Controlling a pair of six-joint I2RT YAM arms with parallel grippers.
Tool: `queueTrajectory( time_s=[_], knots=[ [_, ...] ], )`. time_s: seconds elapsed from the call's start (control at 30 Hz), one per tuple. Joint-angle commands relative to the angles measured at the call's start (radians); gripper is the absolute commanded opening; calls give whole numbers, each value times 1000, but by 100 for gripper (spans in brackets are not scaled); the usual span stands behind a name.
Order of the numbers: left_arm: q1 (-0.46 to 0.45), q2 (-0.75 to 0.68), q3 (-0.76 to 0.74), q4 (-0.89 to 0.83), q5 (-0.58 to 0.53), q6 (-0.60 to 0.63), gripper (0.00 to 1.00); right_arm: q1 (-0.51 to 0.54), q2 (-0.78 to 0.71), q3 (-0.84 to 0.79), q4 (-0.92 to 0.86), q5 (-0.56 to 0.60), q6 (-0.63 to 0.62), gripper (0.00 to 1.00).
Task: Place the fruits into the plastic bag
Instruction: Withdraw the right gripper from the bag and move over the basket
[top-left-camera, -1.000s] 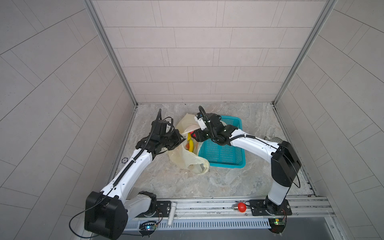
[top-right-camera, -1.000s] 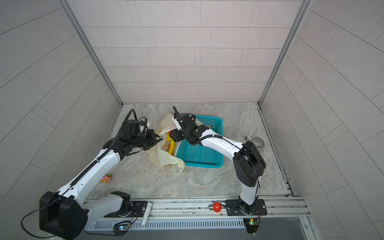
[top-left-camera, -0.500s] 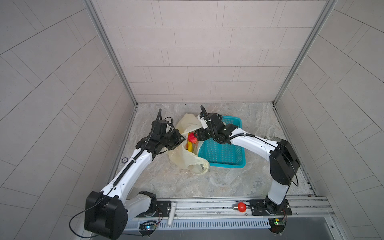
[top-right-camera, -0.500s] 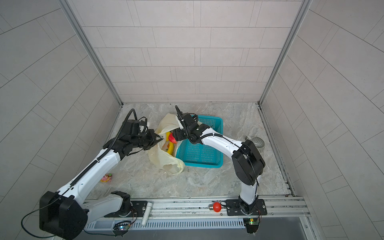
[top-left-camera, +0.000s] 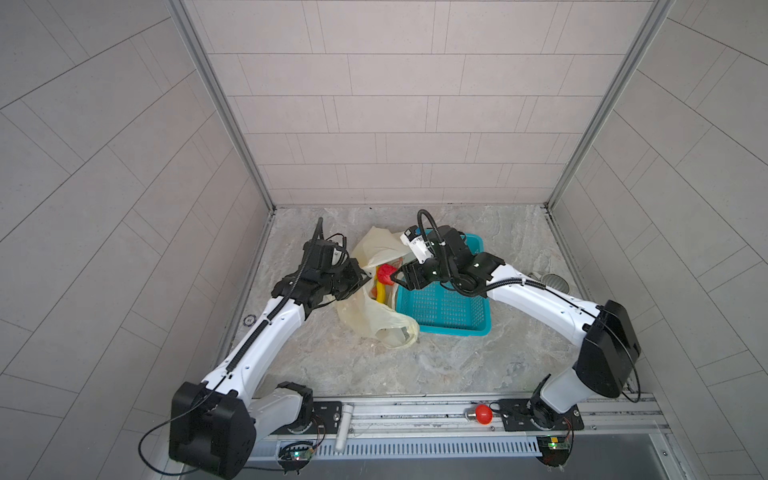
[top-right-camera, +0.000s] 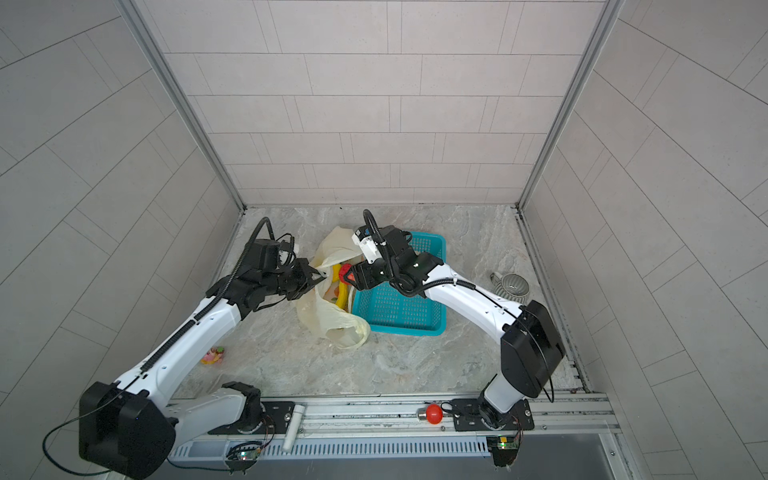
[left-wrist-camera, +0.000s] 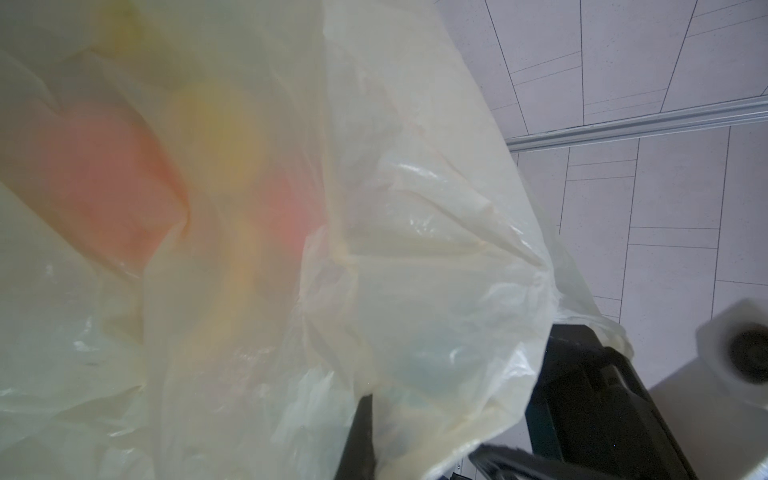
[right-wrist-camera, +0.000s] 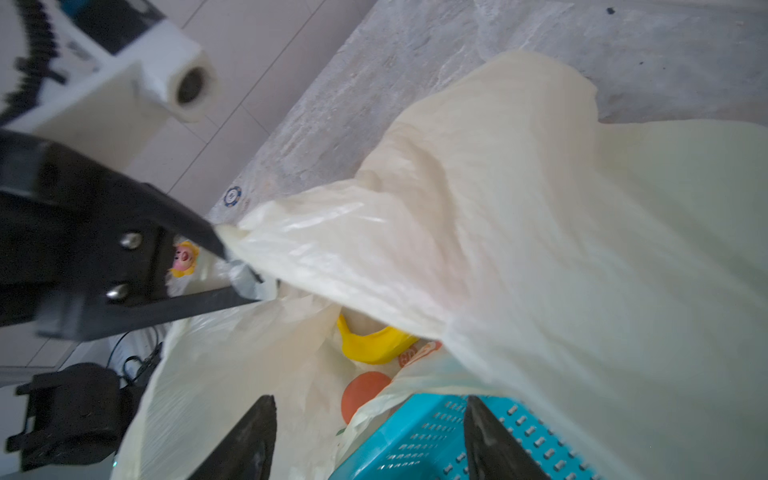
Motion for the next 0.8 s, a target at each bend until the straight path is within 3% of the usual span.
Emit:
queueTrajectory(
  time_s=[0.0, 0.1, 0.2, 0.27, 0.37, 0.43, 0.57, 0.77],
  knots=[
    [-3, 5, 26, -16, -11, 13, 0, -3, -90, -9, -1, -122, -28, 68],
    [-3, 7, 23, -16, -11, 13, 0, -21, -171, -1, -1, -163, -25, 68],
    [-3, 5, 19, -16, -11, 12, 0, -80, -255, 12, 5, -117, -3, 68],
    [-3, 4, 18, -16, -12, 12, 0, -142, -303, 9, 8, -10, 32, 69],
    [-5, 5, 17, -16, -14, 12, 0, -264, -365, -52, 6, 240, 138, 70],
    [-6, 4, 15, -16, -14, 12, 0, -347, -387, -114, 1, 331, 219, 70],
    [-8, 1, 15, -16, -18, 12, 0, -467, -358, -198, -28, 334, 313, 69],
    [-9, 3, 13, -16, -18, 10, 0, -473, -198, -210, -96, 297, 257, 68]
  ],
)
